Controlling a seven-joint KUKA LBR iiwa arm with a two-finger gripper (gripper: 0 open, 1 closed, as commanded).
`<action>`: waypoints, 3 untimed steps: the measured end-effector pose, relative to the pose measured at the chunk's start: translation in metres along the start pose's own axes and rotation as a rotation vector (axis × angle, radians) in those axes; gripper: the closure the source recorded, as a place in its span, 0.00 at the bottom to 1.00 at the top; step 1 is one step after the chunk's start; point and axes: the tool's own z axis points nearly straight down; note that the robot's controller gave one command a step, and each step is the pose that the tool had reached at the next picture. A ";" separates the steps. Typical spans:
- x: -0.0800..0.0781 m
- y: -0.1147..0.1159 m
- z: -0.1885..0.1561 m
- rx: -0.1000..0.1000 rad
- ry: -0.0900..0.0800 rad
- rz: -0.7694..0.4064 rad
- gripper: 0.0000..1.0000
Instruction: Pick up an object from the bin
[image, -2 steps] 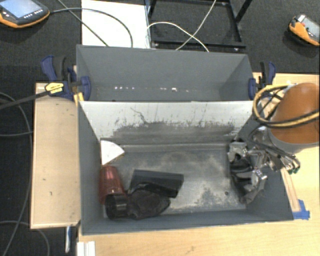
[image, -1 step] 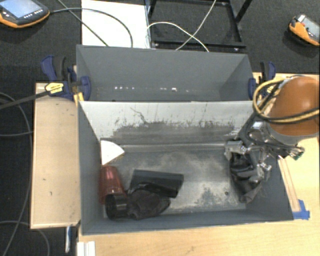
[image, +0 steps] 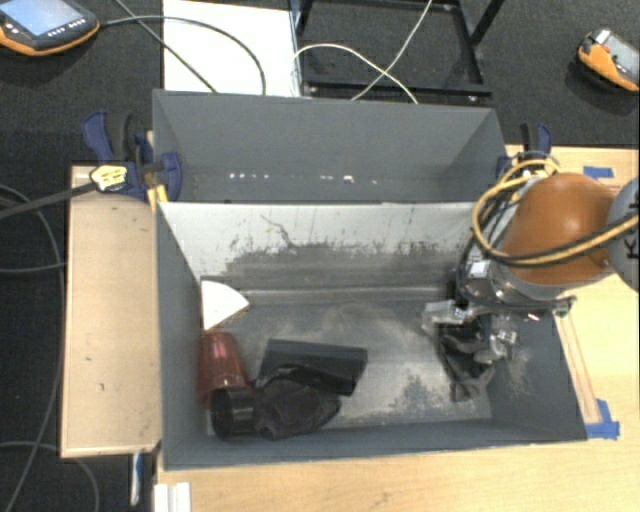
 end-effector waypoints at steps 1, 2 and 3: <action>0.003 -0.027 -0.001 -0.001 0.002 -0.166 1.00; 0.003 -0.027 -0.001 -0.001 0.002 -0.166 1.00; 0.003 -0.026 -0.003 -0.002 0.002 -0.166 1.00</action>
Offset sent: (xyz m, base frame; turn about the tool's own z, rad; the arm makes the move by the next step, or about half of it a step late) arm 0.0000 0.0000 0.0000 0.0000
